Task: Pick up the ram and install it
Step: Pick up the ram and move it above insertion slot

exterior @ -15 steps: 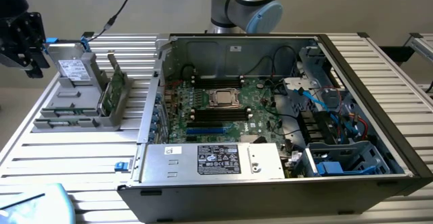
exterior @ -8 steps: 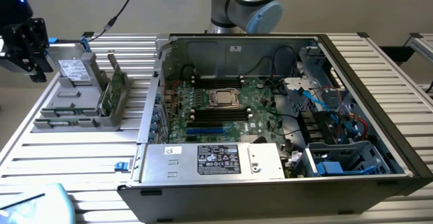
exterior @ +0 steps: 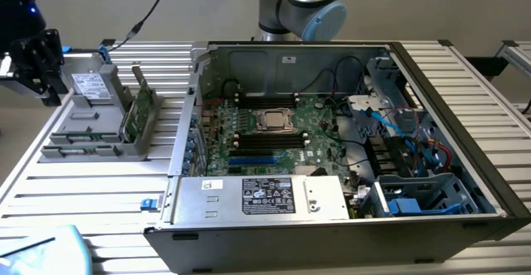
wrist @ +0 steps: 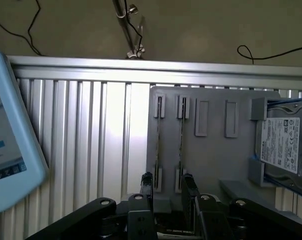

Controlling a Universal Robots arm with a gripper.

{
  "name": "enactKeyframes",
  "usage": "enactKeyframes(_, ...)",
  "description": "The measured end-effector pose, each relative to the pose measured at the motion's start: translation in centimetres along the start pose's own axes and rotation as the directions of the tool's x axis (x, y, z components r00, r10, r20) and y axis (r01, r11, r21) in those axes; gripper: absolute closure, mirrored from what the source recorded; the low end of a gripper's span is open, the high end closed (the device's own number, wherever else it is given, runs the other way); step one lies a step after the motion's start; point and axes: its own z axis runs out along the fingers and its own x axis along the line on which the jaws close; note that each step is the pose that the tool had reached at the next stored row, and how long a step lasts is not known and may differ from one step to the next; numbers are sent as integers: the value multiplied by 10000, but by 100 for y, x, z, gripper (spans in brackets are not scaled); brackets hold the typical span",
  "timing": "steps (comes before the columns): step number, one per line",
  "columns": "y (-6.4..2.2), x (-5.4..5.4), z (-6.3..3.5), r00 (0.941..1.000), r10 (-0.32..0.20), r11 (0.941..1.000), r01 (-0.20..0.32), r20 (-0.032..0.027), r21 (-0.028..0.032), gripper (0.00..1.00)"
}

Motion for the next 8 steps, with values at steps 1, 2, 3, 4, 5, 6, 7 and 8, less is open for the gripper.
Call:
enactKeyframes(1,-1,0,12,10000,-2,10000,2,7,-1,63)
enactKeyframes(2,-2,0,29,10000,-2,10000,2,16,0,63)
enactKeyframes(3,-2,0,41,10000,-2,10000,2,20,0,63)
enactKeyframes(4,-3,0,53,10000,-3,10000,3,21,-2,63)
enactKeyframes(5,-4,0,68,10000,-3,10000,3,23,-1,63)
enactKeyframes(6,-5,0,81,10000,-4,10000,4,24,0,63)
enactKeyframes(7,-6,0,92,10000,-5,10000,5,26,0,63)
enactKeyframes(8,-7,0,104,10000,-6,10000,6,26,0,63)
